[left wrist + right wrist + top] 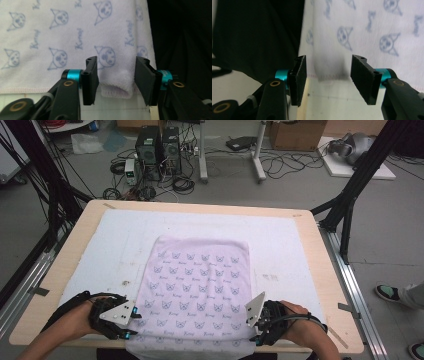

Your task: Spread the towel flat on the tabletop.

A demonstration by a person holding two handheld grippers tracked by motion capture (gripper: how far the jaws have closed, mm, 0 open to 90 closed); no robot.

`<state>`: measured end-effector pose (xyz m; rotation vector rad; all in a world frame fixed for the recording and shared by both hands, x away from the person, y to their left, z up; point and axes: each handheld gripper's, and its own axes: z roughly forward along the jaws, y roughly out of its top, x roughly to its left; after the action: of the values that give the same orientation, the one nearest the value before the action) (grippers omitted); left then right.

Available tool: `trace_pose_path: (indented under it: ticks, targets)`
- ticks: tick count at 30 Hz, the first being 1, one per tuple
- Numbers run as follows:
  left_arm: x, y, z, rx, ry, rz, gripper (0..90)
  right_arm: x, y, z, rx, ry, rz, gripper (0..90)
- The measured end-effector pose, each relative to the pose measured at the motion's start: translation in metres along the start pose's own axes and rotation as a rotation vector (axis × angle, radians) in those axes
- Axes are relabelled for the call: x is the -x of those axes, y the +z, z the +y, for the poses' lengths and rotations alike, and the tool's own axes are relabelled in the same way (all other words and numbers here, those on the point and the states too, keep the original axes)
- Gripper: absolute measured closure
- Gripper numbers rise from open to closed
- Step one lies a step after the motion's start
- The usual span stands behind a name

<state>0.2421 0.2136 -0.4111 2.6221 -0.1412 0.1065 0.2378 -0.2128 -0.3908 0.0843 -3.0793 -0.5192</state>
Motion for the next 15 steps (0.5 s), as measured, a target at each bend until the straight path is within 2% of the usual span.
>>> trace_pose_path:
  ticks: [1,2,3,4,6,8,9,10,12,15]
  targets:
    - [-0.001,0.001,0.0,-0.01,-0.013,-0.003,58.1,0.0,0.002,0.0,-0.009,0.011,-0.005,58.1]
    - [-0.003,0.001,0.0,-0.006,-0.033,-0.002,65.6,0.001,0.004,0.0,-0.018,0.018,-0.007,70.7]
    - [-0.004,0.001,0.001,-0.01,-0.06,0.002,68.4,0.003,0.005,0.0,-0.019,0.024,-0.015,77.7]
    - [-0.006,0.0,0.002,-0.013,-0.09,0.004,76.5,0.006,0.003,-0.001,-0.007,0.046,-0.022,83.3]
    - [-0.01,-0.002,0.004,-0.023,-0.134,0.001,83.2,0.013,-0.001,-0.004,0.046,0.114,-0.006,84.5]
    - [-0.012,-0.005,0.008,-0.028,-0.153,-0.007,84.7,0.017,-0.006,-0.006,0.075,0.122,0.003,85.0]
    - [-0.014,-0.008,0.009,-0.027,-0.149,-0.008,85.0,0.018,-0.008,-0.006,0.078,0.13,0.015,85.0]
    - [-0.014,-0.011,0.011,-0.018,-0.149,-0.002,85.1,0.019,-0.011,-0.006,0.088,0.121,0.005,85.1]
    - [-0.015,-0.02,0.014,0.013,-0.155,-0.003,85.1,0.019,-0.019,-0.007,0.122,0.118,0.014,85.1]
    - [-0.017,-0.035,0.017,0.051,-0.163,-0.006,85.3,0.018,-0.035,-0.013,0.196,0.136,0.01,85.1]
